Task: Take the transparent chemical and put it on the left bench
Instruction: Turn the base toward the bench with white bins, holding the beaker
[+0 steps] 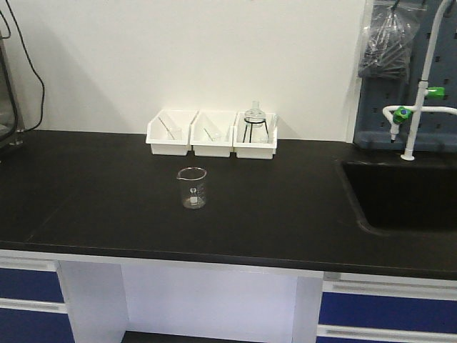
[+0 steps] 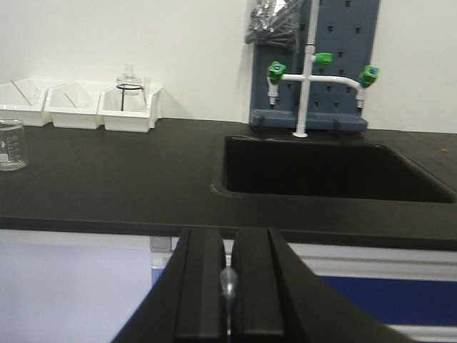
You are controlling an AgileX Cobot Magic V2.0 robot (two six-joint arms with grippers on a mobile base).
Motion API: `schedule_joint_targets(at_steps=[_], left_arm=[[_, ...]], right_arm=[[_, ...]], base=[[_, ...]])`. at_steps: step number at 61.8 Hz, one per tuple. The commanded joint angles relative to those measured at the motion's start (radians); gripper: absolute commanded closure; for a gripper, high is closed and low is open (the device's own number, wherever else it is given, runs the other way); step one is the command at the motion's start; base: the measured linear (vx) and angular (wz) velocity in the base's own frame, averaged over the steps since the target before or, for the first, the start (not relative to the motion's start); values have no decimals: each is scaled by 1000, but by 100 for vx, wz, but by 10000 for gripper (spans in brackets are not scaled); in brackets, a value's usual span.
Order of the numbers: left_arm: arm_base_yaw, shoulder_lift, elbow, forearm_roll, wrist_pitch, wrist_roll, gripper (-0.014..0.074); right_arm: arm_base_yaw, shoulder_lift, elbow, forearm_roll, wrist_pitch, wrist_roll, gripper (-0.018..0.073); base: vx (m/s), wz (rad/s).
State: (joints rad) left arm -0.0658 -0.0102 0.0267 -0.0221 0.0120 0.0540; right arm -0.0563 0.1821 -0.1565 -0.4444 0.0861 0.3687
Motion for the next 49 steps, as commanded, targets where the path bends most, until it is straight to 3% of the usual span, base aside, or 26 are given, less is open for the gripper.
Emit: schedule_joint_targets(at_steps=[1, 49], left_arm=[[-2, -19, 16, -1, -78, -8, 600], [-2, -19, 16, -1, -78, -8, 600]], right_arm=[[-5, 9, -30, -6, -74, -1, 567], [-5, 9, -30, -6, -74, -1, 567]], base=[[25, 22], [38, 7]])
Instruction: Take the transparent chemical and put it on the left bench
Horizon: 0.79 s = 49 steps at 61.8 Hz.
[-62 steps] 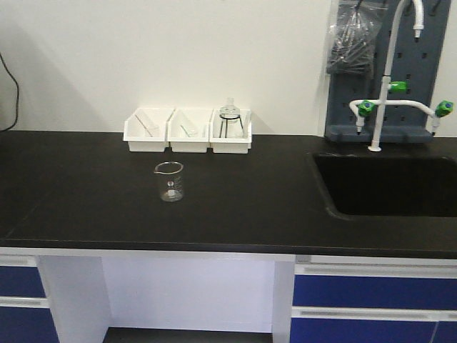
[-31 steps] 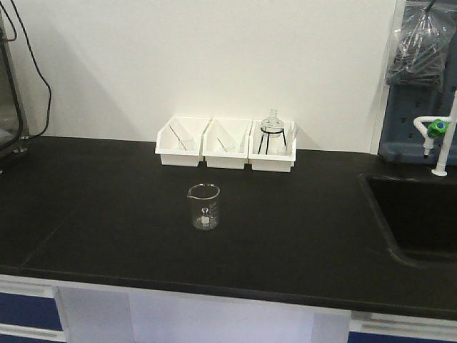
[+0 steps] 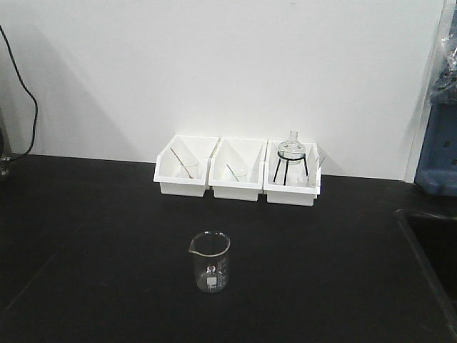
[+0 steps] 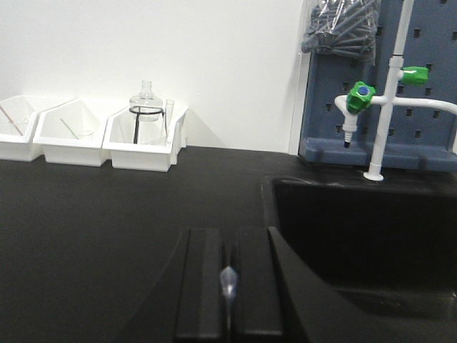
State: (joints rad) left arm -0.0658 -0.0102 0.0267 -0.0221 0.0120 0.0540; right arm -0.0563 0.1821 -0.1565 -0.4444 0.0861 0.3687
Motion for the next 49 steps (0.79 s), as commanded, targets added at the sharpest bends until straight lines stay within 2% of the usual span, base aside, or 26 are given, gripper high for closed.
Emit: schedule_joint_targets(at_steps=[1, 49], left_arm=[[-2, -19, 16, -1, -78, -8, 600], [-2, -19, 16, -1, -78, -8, 600]], right_arm=[[-5, 9, -30, -6, -74, -1, 567], [-5, 9, -30, -6, -74, -1, 567]], base=[[36, 2], [24, -1]])
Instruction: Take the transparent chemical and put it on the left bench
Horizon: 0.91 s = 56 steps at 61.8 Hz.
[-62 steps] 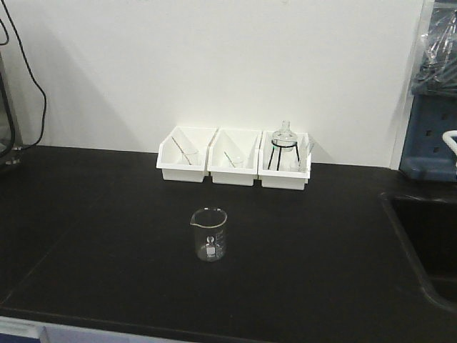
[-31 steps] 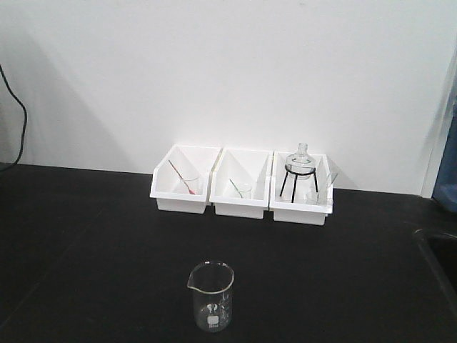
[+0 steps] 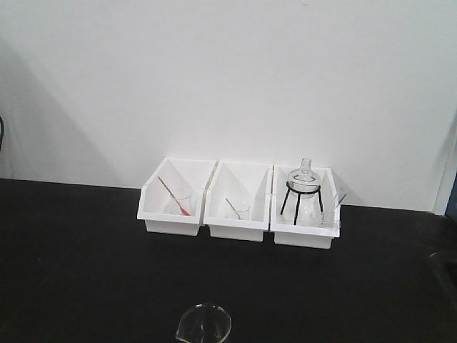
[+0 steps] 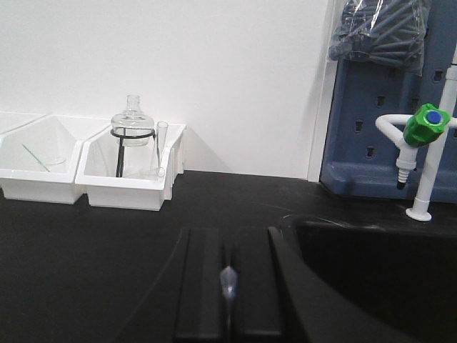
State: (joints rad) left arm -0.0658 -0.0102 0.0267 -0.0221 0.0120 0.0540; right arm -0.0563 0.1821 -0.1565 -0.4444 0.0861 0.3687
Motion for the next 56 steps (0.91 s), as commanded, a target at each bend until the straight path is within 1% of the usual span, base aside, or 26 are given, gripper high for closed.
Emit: schedule_joint_targets(at_steps=[1, 38, 49, 56], left_arm=[[-2, -19, 16, -1, -78, -8, 600], [-2, -19, 16, -1, -78, -8, 600], [-2, -19, 16, -1, -78, -8, 600], [-2, -19, 16, -1, -78, -8, 600]], right_arm=[[-5, 9, -30, -6, -74, -1, 567], [-5, 9, -30, -3, -78, -1, 567], [-3, 56, -32, 2, -216, 15, 564], [-3, 161, -72, -2, -330, 83, 562]], base=[[14, -3], [7, -1], [0, 0], [0, 0]])
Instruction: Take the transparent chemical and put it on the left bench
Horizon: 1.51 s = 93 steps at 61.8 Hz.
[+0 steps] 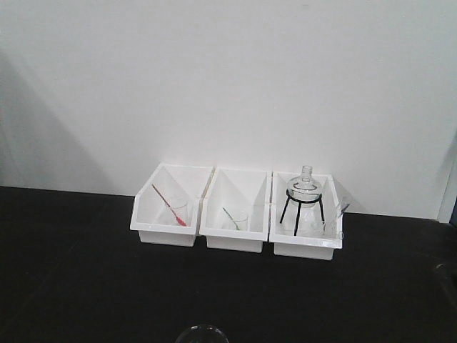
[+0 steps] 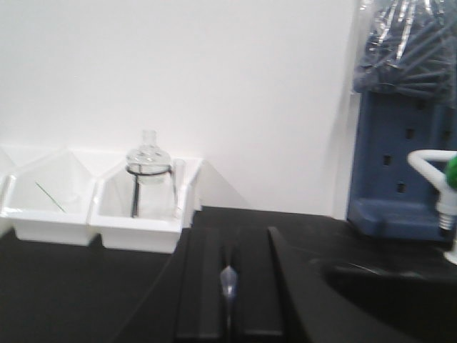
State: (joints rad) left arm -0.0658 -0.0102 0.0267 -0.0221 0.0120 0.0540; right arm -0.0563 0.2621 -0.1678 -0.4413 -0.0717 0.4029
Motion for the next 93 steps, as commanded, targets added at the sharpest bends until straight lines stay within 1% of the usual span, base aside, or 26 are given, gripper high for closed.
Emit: schedule_joint_targets(at_steps=[1, 5, 9, 13, 20, 23, 27, 30, 32, 37, 47, 51, 56, 61, 64, 81, 88, 93], left_arm=[[-2, -19, 16, -1, -78, -8, 600], [-2, -19, 16, -1, -78, -8, 600], [-2, -19, 16, -1, -78, -8, 600], [-2, -19, 16, -1, -78, -8, 600], [-2, -19, 16, -1, -78, -8, 600], [-2, -19, 16, -1, -78, -8, 600], [-2, -19, 16, -1, -78, -8, 600], [-2, -19, 16, -1, -78, -8, 600], [-2, -19, 16, -1, -78, -8, 600], [-2, -19, 16, -1, -78, -8, 600], [-2, -19, 16, -1, -78, -8, 600], [-2, -19, 16, -1, -78, -8, 600], [-2, -19, 16, -1, -78, -8, 600], [-2, -19, 16, -1, -78, -8, 600], [-2, -19, 16, -1, -78, -8, 600], [-2, -19, 16, -1, -78, -8, 600], [-2, -19, 16, -1, -78, -8, 600], [-2, -19, 16, -1, -78, -8, 600]], right_arm=[[-3, 107, -73, -10, -195, 62, 562], [-3, 182, -110, -42, -262, 94, 562], [-3, 278, -164, -131, -352, 130, 562], [-3, 365, -216, -229, -430, 190, 562], [-3, 510, -293, -404, -562, 371, 561], [-3, 563, -319, -497, -612, 454, 561], [6, 628, -351, -594, -654, 520, 561], [35, 666, -372, -627, -644, 534, 561], [69, 683, -385, -630, -627, 533, 561], [182, 714, -422, -629, -550, 531, 561], [464, 791, -500, -609, -314, 475, 561], [545, 836, -527, -590, -245, 453, 561], [616, 894, -556, -576, -230, 429, 561], [654, 958, -588, -576, -232, 427, 561], [663, 995, -606, -576, -232, 427, 561], [664, 1183, -681, -577, -283, 428, 544], [664, 1251, -683, -577, -308, 437, 501], [664, 1283, -683, -573, -316, 451, 439]], base=[[0, 0], [0, 0], [0, 0], [0, 0], [0, 0], [0, 0], [0, 0], [0, 0], [0, 0], [0, 0], [0, 0], [0, 0], [0, 0], [0, 0], [0, 0], [0, 0], [0, 0], [0, 0]])
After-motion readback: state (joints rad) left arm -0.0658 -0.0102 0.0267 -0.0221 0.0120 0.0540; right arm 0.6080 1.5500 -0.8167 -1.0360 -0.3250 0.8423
